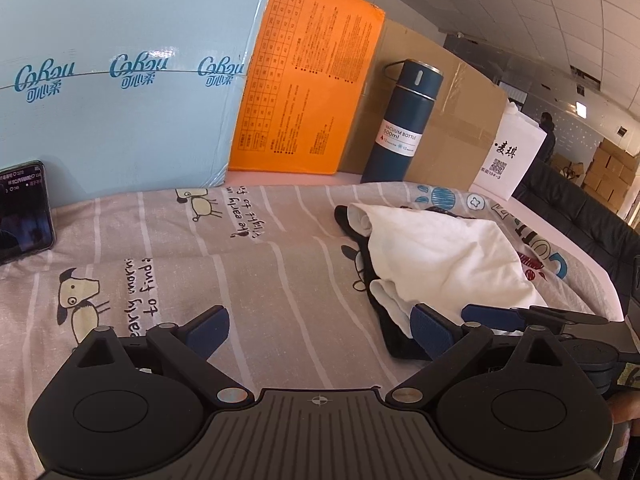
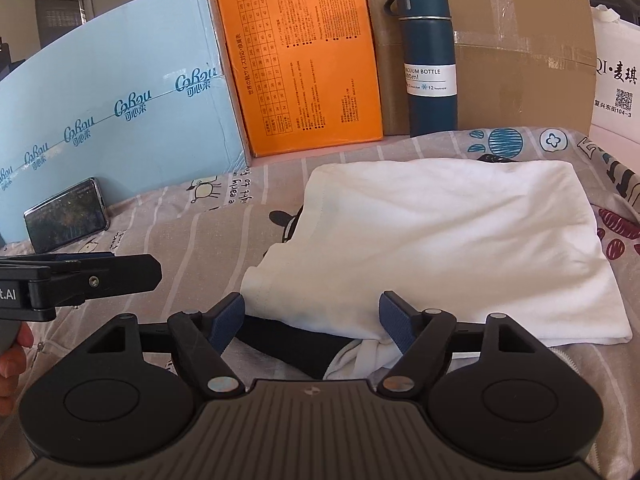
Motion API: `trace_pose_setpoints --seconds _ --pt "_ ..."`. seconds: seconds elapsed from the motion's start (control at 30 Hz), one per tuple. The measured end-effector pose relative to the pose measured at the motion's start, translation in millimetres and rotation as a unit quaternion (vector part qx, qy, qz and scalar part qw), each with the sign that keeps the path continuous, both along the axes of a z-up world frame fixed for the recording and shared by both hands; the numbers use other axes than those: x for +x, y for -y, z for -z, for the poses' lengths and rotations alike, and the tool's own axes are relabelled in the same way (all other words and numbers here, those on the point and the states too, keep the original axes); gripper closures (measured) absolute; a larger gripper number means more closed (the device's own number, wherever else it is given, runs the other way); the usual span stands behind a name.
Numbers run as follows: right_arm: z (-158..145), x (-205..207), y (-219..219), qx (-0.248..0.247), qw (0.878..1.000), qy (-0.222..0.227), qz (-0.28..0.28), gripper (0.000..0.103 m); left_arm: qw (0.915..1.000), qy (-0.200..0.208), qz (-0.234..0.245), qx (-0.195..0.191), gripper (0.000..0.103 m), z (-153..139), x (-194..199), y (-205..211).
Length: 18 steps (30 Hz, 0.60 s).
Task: Fold clothes
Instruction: 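Close the right gripper on the white T-shirt's edge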
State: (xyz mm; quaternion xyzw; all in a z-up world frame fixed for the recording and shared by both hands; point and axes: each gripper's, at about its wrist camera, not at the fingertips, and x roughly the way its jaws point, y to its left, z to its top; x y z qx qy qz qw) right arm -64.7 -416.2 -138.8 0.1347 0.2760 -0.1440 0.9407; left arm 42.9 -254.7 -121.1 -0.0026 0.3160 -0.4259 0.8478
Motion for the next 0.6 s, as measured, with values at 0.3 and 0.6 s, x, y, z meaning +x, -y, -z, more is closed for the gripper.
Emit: trace_pose_setpoints --seconds 0.3,0.6 --pt "3.3 1.3 2.6 -0.033 0.999 -0.002 0.03 0.08 0.9999 -0.01 0.004 -0.003 0.004 5.0 0.2 -1.0" --pt "-4.7 -9.1 14.7 0.007 0.998 0.04 0.048 0.086 0.9999 -0.01 0.01 0.001 0.004 9.1 -3.2 2.6"
